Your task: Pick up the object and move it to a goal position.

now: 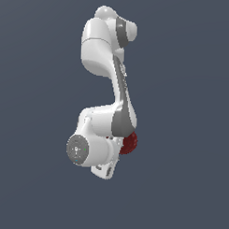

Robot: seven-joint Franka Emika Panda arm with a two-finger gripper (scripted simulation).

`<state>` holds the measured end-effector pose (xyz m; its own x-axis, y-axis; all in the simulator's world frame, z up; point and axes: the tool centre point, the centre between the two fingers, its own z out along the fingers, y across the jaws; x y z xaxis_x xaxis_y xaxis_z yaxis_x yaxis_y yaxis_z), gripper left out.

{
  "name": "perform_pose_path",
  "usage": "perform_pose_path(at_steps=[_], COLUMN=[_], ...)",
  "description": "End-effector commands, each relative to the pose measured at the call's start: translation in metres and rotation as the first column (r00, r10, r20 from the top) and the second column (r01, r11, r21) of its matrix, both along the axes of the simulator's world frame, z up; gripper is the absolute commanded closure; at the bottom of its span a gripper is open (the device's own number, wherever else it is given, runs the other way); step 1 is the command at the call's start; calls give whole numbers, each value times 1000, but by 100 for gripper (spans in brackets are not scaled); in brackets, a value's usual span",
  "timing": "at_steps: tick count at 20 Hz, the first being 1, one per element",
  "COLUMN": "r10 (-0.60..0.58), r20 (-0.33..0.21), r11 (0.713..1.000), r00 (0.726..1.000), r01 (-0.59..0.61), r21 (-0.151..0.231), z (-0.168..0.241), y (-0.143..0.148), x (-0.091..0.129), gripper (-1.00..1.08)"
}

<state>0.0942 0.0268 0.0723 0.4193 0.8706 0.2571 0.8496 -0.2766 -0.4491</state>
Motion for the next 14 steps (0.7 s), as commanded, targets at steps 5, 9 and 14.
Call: perform_pose_path(at_steps=[5,9,14], r10=[41,47,44], r20=[17,21,19], r11=[998,997,998], r00=[999,999,999], r01=[-42,-49,-45], r21=[47,55,52], z=[-3,-3,-5], y=[-5,-6,-5], x=[2,2,1], gripper=[-20,-20,-20])
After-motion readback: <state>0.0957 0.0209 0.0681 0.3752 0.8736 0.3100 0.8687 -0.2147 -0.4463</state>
